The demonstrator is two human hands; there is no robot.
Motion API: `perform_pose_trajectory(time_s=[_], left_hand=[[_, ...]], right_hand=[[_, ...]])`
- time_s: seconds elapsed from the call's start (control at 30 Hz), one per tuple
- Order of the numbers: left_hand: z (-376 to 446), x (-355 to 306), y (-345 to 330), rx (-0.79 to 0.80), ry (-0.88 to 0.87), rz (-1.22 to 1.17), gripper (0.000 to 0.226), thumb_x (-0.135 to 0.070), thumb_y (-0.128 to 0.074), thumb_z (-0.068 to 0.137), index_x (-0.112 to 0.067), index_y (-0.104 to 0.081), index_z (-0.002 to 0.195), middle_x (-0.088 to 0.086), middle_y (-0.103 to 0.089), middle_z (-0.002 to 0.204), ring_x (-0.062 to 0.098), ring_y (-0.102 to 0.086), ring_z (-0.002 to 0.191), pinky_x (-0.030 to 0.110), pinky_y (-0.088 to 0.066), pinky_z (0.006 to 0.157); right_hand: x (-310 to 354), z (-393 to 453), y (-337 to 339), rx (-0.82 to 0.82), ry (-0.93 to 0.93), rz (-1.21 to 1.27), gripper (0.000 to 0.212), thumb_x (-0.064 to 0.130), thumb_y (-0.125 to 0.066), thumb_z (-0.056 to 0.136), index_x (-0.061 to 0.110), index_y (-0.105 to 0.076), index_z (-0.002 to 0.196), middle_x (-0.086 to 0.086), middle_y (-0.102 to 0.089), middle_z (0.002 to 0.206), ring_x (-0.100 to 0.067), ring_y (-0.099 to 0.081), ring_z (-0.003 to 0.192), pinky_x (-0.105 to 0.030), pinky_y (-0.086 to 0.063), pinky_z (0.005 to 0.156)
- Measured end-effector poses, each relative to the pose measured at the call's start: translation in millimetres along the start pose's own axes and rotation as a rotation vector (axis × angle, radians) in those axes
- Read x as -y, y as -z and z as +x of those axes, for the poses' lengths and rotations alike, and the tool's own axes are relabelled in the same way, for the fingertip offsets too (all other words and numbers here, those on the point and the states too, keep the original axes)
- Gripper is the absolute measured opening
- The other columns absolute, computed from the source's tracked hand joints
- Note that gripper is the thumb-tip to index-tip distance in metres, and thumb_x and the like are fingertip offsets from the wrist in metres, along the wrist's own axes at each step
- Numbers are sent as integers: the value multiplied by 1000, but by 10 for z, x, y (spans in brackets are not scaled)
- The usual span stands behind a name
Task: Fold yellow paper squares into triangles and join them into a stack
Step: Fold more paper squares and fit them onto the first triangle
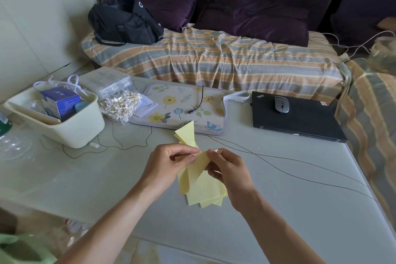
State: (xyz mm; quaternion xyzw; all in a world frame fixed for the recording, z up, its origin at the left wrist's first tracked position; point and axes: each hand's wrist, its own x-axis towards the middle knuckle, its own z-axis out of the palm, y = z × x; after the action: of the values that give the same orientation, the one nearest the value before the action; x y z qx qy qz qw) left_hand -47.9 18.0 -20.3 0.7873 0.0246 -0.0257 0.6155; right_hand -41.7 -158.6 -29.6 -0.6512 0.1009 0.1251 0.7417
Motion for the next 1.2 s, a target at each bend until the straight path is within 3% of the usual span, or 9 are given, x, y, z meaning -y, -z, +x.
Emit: perform_pose_trajectory(time_s=[0.13,0.53,0.73,0.9,1.1,1.2], left_hand=[[-4,-9,10,0,27,-14,19,-10,-76,89,-25,-81,100,-7,-80,96,9,-74,98,33,-55,99],[-5,-15,19,-9,22,-34,17,-12,-79,87,-23,-82,100,-7,-80,97,9,-74,98,35,-55,99],[2,-6,27,-31,20,-32,17,-14,-81,85,-23,-82,99,-5,-80,95,15,-74,97,42,-55,100],[-1,-18,26,-29,21,-49,16,-13,-81,85,-22,-82,98,-5,-80,94,13,-74,96,38,-56,99],[-14,-34,21,-5,22,-38,17,-13,-80,86,-25,-81,99,-7,-80,95,9,-74,94,26,-53,89],[-13,-20,17,4,11,14,19,-18,-80,86,-32,-80,99,-10,-76,89,10,-65,75,22,-48,76]], right_hand=[[4,13,9,-45,-3,57,19,21,-65,97,5,-73,90,-3,-68,73,-14,-64,70,-32,-56,82],[-19,45,17,-77,13,74,23,24,-66,97,7,-69,81,-5,-67,71,-15,-63,69,-30,-56,79],[-29,70,14,-102,23,90,24,23,-67,96,7,-64,79,-5,-66,70,-16,-62,67,-30,-54,77],[-46,62,21,-70,1,104,24,25,-66,97,9,-64,79,-5,-66,72,-16,-63,70,-29,-54,76],[-74,66,7,31,-50,57,28,25,-72,93,-3,-69,93,-6,-68,80,-16,-65,75,-30,-58,81],[-91,94,9,-14,-28,75,35,24,-74,90,-9,-66,94,-9,-63,80,-19,-59,75,-34,-57,85]])
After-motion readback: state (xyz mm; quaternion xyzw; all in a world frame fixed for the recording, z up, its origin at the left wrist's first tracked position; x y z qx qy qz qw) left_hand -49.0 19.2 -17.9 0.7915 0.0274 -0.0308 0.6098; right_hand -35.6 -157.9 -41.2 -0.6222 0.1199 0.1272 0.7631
